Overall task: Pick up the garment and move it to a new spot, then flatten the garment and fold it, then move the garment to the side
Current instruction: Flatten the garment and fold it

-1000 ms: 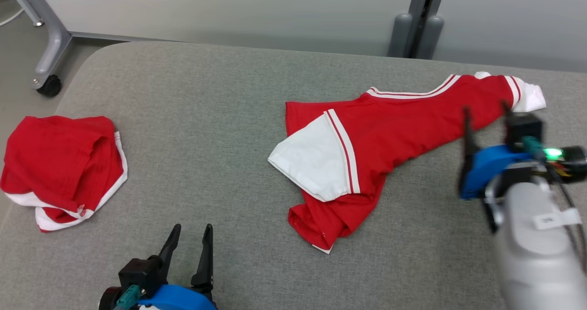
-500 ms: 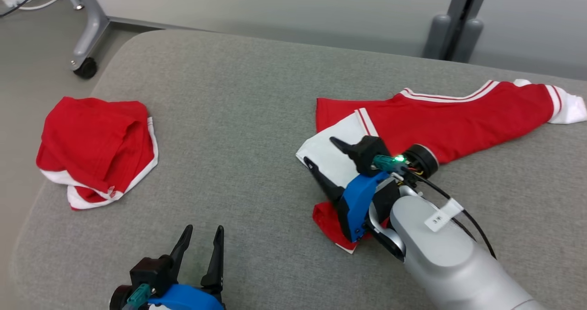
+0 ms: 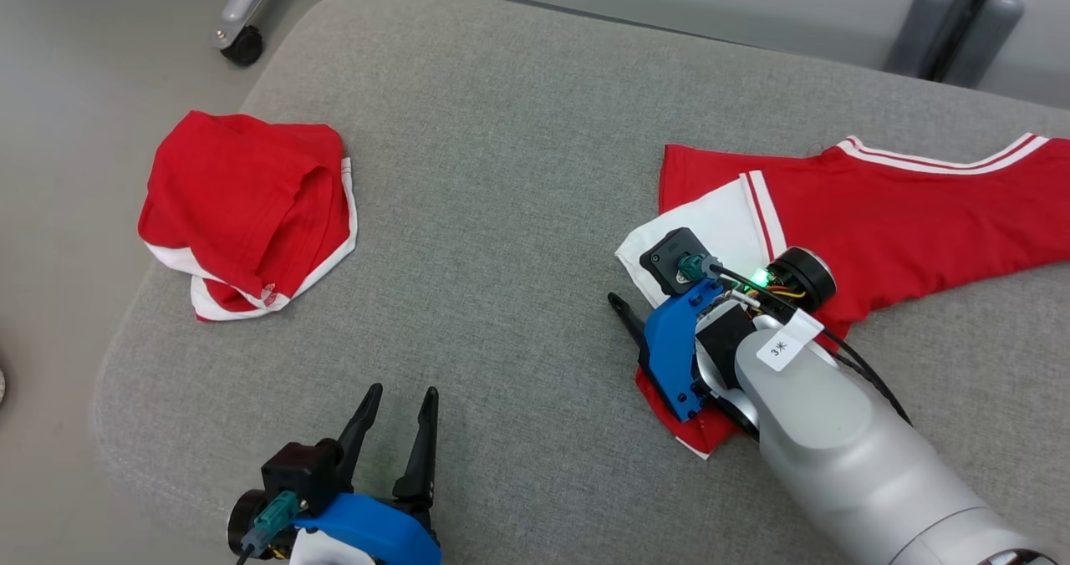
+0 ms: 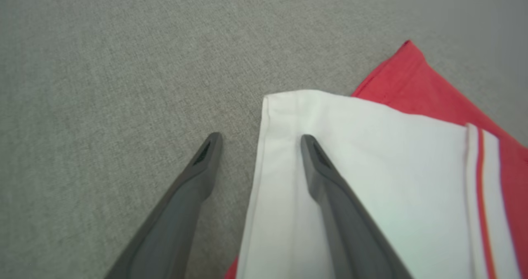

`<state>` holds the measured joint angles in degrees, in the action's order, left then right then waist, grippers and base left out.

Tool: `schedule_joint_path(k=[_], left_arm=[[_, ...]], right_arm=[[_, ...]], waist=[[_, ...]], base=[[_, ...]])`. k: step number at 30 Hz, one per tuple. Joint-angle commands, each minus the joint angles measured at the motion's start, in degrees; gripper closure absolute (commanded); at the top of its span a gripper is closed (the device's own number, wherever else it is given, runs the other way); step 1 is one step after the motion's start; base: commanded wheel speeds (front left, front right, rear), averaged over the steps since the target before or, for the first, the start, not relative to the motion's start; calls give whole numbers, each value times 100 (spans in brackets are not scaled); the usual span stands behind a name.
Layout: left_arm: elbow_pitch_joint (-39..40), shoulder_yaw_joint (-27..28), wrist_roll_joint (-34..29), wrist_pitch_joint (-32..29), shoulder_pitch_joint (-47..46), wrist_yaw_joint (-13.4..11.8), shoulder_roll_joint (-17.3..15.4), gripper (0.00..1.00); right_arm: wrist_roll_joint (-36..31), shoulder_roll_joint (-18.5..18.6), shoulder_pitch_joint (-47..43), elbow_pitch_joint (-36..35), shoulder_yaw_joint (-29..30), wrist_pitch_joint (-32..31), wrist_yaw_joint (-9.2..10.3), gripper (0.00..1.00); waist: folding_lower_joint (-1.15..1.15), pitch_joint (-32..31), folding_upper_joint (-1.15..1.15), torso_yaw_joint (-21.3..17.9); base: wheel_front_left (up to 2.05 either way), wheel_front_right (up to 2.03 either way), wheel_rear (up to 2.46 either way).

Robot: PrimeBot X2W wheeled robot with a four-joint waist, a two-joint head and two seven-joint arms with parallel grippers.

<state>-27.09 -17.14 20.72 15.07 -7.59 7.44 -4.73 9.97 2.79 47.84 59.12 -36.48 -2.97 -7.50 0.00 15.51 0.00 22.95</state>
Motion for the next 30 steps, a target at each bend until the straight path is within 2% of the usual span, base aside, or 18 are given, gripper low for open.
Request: schedule_joint_path(k=[1, 2, 3, 4, 5, 6, 14, 20, 23, 24, 26, 30], left_arm=[[6, 23, 53, 15, -144, 7, 14, 0], [16, 19, 52, 15, -149, 7, 18, 0], [28, 12, 63, 15, -148, 7, 21, 0], [33, 15, 79, 15, -151, 7, 20, 0], [38, 17, 88, 15, -160, 7, 16, 0], [38, 21, 91, 15, -167, 7, 15, 0], [-6, 60, 71, 15, -226, 7, -8, 0], [44, 111, 3, 15, -107, 7, -75, 0], [73, 200, -43, 15, -4, 7, -110, 0], [73, 200, -43, 15, -4, 7, -110, 0], [110, 309, -121, 15, 123, 7, -143, 0], [172, 435, -231, 15, 264, 7, -164, 0]], right_arm=[[-51, 23, 90, 41, 28, -51, 2, 0], [-84, 23, 86, 52, 47, -75, 2, 0], [-117, 23, 74, 59, 30, -117, 2, 8], [-145, 23, 62, 68, 23, -157, 2, 39], [-153, 25, 57, 76, 61, -188, 2, 65], [-215, 30, 68, 108, 116, -194, 2, 100], [-523, 39, 40, -8, 626, 47, 3, 100], [-435, 21, -22, -473, 1009, 988, 2, 100], [-306, 23, -133, -677, 1380, 1534, 2, 100], [-306, 23, -133, -677, 1380, 1534, 2, 100], [-205, 23, -339, -945, 1903, 1770, 2, 100], [-364, 21, -865, -1621, 2760, 1816, 2, 100]], waist=[[0, 94, 0, 87], [0, 116, 0, 103], [0, 140, 0, 116], [0, 159, 0, 123], [0, 172, 0, 125], [0, 185, 0, 122], [0, 177, 0, 18], [0, -19, 0, -257], [0, -199, 0, -494], [0, -199, 0, -494], [0, -399, 0, -807], [0, -617, 0, -1237]], base=[[0, 0, 0], [0, 0, 0], [0, 0, 0], [0, 0, 0], [0, 0, 0], [0, 0, 0], [0, 0, 0], [0, 0, 0], [0, 0, 0], [0, 0, 0], [0, 0, 0], [0, 0, 0]])
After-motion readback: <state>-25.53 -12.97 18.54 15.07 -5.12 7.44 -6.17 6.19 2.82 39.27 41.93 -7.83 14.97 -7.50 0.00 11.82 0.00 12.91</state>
